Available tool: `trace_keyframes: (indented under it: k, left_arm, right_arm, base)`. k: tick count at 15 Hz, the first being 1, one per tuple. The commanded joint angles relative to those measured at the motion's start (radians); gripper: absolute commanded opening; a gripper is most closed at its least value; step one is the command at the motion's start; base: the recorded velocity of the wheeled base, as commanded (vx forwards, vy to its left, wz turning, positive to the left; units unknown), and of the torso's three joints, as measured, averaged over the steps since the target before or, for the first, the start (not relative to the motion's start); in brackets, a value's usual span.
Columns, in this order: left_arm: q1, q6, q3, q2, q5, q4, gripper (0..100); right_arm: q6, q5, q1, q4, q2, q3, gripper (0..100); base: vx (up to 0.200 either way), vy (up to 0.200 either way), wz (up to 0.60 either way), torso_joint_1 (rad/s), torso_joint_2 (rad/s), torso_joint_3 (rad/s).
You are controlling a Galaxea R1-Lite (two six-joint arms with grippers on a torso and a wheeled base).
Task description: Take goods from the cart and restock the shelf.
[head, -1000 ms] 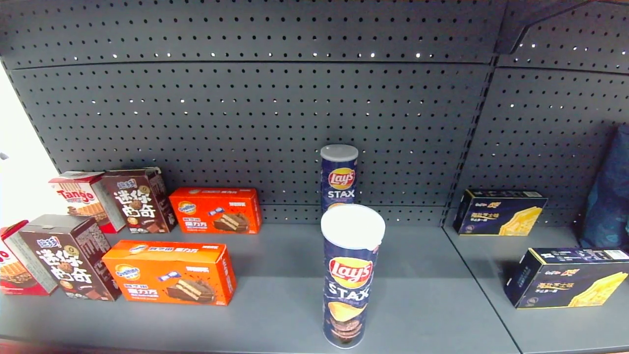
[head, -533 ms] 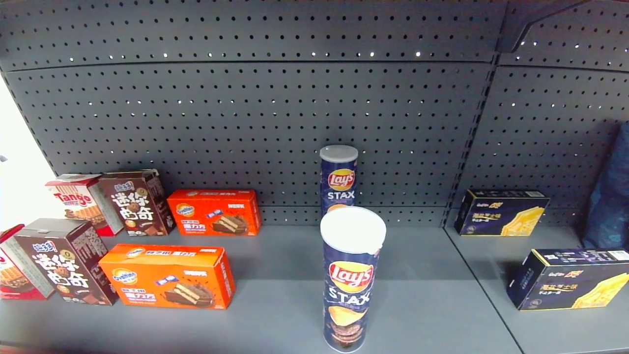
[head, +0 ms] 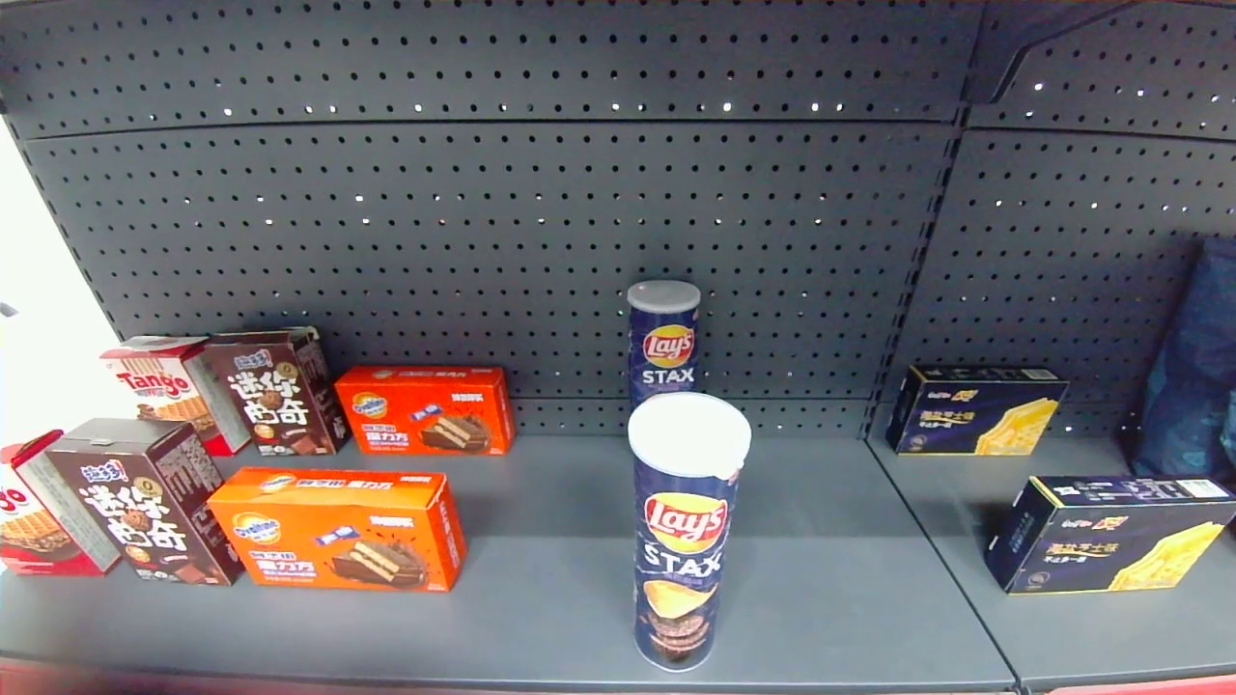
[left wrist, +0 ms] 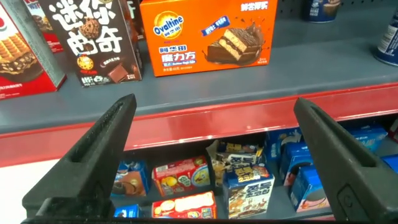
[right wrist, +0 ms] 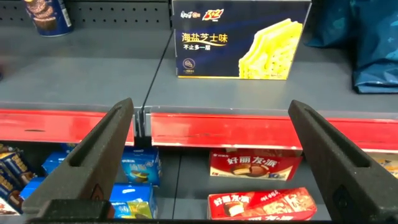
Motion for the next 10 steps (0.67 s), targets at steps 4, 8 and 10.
trace_keyframes:
  k: [4,8,10]
  left_arm:
    - [0.0,-0.002,0.0,0.0,0.0,0.0,100]
    - [0.0,-0.003,0.0,0.0,0.0,0.0,100]
    - [0.0,-0.003,0.0,0.0,0.0,0.0,100]
  right_arm:
    - [-0.001,0.0,0.001,-0.002,0.0,0.0,100]
    - [-0.001,0.0,0.0,0.0,0.0,0.0,100]
    - [0.001,0.0,0.0,0.0,0.0,0.0,100]
  base:
    - [0.0,0.0,0.0,0.0,0.0,0.0]
    - [0.0,0.0,0.0,0.0,0.0,0.0]
    - [0.0,0.0,0.0,0.0,0.0,0.0]
